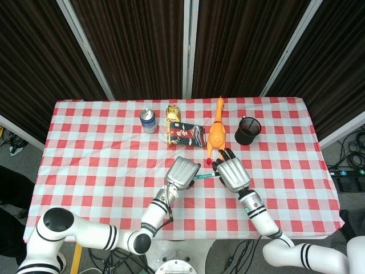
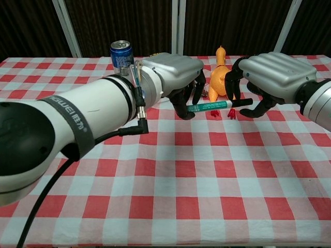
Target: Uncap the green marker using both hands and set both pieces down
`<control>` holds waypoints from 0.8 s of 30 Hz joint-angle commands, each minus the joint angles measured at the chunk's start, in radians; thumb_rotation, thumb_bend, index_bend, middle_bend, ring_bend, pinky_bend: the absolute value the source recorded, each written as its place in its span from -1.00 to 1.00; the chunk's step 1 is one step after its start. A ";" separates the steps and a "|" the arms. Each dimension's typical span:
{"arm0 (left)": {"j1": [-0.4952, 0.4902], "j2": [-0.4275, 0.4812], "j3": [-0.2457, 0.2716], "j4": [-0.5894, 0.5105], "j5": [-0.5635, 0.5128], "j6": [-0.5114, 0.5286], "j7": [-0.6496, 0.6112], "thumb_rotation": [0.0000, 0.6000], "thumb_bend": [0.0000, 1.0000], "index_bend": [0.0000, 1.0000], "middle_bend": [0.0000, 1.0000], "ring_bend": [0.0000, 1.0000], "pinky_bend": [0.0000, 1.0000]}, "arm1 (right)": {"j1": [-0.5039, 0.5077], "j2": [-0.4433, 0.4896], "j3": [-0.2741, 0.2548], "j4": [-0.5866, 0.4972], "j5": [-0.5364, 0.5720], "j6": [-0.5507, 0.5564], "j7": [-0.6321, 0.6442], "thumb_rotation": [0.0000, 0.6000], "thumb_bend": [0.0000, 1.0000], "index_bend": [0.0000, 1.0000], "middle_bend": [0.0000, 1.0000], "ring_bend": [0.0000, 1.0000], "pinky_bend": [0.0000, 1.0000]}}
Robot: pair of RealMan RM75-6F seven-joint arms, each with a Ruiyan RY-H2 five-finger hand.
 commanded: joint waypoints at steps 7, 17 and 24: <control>-0.001 0.008 0.003 -0.021 -0.002 0.014 0.012 1.00 -0.15 0.13 0.22 0.19 0.28 | 0.002 -0.006 -0.005 -0.006 -0.001 0.009 -0.007 1.00 -0.58 0.04 0.00 -0.70 -0.68; -0.002 0.011 0.010 -0.016 -0.015 0.009 0.013 1.00 -0.15 0.14 0.22 0.19 0.28 | 0.005 -0.004 -0.006 -0.006 0.008 0.009 -0.012 1.00 -0.57 0.07 0.02 -0.66 -0.68; -0.002 0.010 0.013 -0.010 -0.020 0.008 0.011 1.00 -0.15 0.14 0.22 0.19 0.28 | 0.007 -0.011 -0.011 0.006 0.023 0.004 -0.030 1.00 -0.59 0.09 0.03 -0.64 -0.68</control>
